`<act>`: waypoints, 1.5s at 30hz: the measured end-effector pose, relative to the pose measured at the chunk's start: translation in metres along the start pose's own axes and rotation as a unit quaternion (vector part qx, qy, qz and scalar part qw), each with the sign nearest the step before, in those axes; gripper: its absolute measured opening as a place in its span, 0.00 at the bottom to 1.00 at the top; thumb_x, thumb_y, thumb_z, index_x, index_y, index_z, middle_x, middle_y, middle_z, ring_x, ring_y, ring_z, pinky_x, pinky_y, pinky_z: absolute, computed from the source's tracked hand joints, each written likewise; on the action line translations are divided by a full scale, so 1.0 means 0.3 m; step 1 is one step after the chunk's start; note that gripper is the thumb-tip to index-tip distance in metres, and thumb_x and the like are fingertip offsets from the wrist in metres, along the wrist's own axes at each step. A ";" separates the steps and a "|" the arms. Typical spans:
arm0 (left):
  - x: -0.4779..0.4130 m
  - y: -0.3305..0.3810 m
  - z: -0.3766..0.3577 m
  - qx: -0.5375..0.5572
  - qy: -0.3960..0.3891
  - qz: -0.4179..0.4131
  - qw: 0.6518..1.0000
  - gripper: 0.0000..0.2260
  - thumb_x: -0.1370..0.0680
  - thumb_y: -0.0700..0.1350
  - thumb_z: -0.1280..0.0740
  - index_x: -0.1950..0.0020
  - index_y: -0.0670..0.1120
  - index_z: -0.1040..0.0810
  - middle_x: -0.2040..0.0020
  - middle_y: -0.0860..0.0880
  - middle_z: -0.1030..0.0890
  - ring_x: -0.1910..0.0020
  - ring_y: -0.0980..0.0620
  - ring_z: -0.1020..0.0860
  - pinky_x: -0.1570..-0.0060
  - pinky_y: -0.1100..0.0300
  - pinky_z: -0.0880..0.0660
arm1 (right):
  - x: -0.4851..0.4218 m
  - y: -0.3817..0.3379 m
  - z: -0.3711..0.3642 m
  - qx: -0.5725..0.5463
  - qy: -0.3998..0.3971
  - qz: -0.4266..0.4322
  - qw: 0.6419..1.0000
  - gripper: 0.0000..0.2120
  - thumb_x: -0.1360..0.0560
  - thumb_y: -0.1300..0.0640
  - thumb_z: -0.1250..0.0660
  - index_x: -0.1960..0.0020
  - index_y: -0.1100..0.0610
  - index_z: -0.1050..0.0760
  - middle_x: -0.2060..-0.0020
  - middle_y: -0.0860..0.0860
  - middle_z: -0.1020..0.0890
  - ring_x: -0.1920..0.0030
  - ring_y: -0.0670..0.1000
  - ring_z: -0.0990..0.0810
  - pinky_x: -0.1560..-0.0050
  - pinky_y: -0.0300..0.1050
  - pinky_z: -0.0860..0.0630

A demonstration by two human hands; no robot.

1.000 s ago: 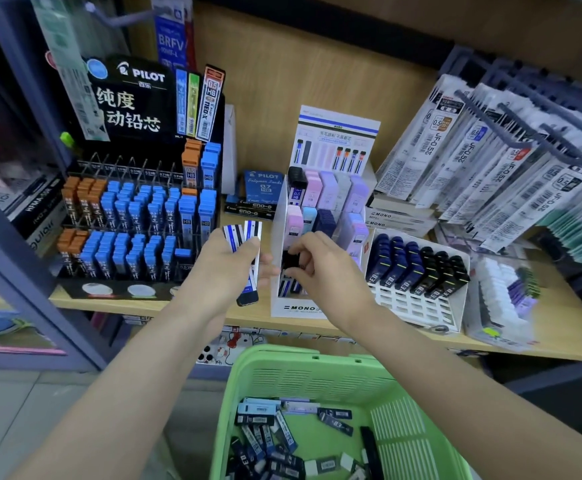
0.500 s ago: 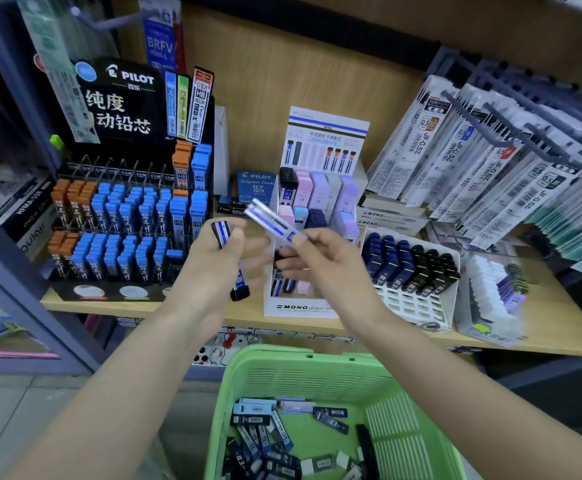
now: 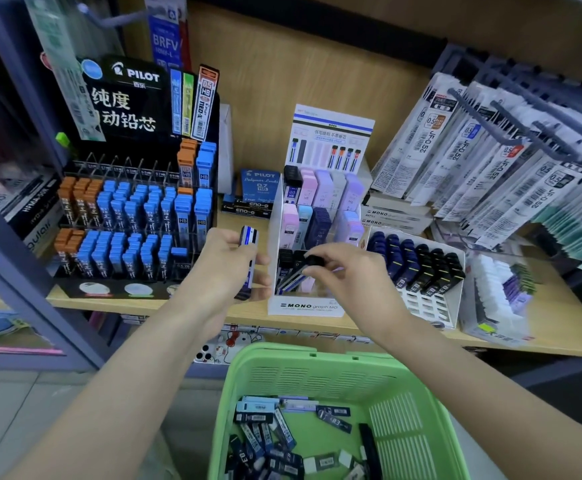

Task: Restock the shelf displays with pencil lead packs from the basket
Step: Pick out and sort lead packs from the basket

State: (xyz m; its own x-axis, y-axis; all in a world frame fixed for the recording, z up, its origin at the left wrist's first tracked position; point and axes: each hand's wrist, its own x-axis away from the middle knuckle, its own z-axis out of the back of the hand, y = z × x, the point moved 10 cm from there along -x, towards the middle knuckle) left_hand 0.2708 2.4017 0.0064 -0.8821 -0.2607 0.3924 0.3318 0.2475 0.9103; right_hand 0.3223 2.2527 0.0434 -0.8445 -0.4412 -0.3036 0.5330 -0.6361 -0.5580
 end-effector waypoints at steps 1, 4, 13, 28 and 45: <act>0.002 0.000 0.002 -0.005 -0.001 -0.001 1.000 0.06 0.18 0.40 0.43 0.41 0.46 0.35 0.56 0.45 0.23 0.70 0.52 0.27 0.77 0.64 0.25 | -0.005 -0.004 -0.013 0.015 -0.002 0.009 1.000 0.09 0.27 0.58 0.29 0.48 0.57 0.19 0.57 0.50 0.18 0.60 0.46 0.21 0.51 0.43 0.23; -0.002 0.006 0.020 -0.028 0.013 -0.015 0.999 0.06 0.18 0.42 0.42 0.41 0.48 0.33 0.58 0.48 0.21 0.73 0.54 0.28 0.79 0.66 0.28 | -0.017 -0.011 -0.061 0.039 -0.031 0.025 0.998 0.11 0.25 0.58 0.31 0.44 0.58 0.20 0.54 0.52 0.19 0.59 0.48 0.23 0.50 0.47 0.23; -0.022 0.019 0.043 -0.033 0.035 -0.034 0.998 0.04 0.18 0.42 0.42 0.43 0.46 0.32 0.61 0.48 0.21 0.75 0.53 0.32 0.81 0.65 0.35 | -0.028 -0.031 -0.129 0.072 -0.063 0.046 0.994 0.10 0.24 0.58 0.33 0.44 0.58 0.23 0.51 0.50 0.24 0.58 0.53 0.20 0.54 0.52 0.23; -0.007 0.014 -0.020 -0.195 -0.064 -0.103 0.973 0.02 0.24 0.43 0.31 0.52 0.49 0.20 0.63 0.52 0.23 0.76 0.61 0.29 0.75 0.67 0.32 | 0.011 -0.017 -0.065 -0.183 -0.004 -0.088 0.979 0.14 0.26 0.66 0.35 0.47 0.48 0.29 0.59 0.45 0.25 0.62 0.46 0.25 0.60 0.30 0.29; 0.102 0.045 -0.058 -0.167 -0.035 -0.227 0.959 0.06 0.28 0.39 0.28 0.55 0.44 0.24 0.61 0.48 0.20 0.66 0.58 0.23 0.62 0.66 0.24 | 0.200 -0.054 -0.036 -0.196 -0.118 -0.128 0.965 0.09 0.28 0.56 0.29 0.57 0.47 0.28 0.63 0.45 0.21 0.66 0.38 0.24 0.64 0.31 0.28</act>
State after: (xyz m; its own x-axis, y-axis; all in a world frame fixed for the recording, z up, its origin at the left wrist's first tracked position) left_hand 0.2542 2.3809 0.0331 -0.9774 -0.2044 -0.0535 -0.0133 -0.1930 0.9811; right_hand 0.2625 2.2433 0.0258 -0.8855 -0.4629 0.0410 0.2091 -0.4759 -0.8543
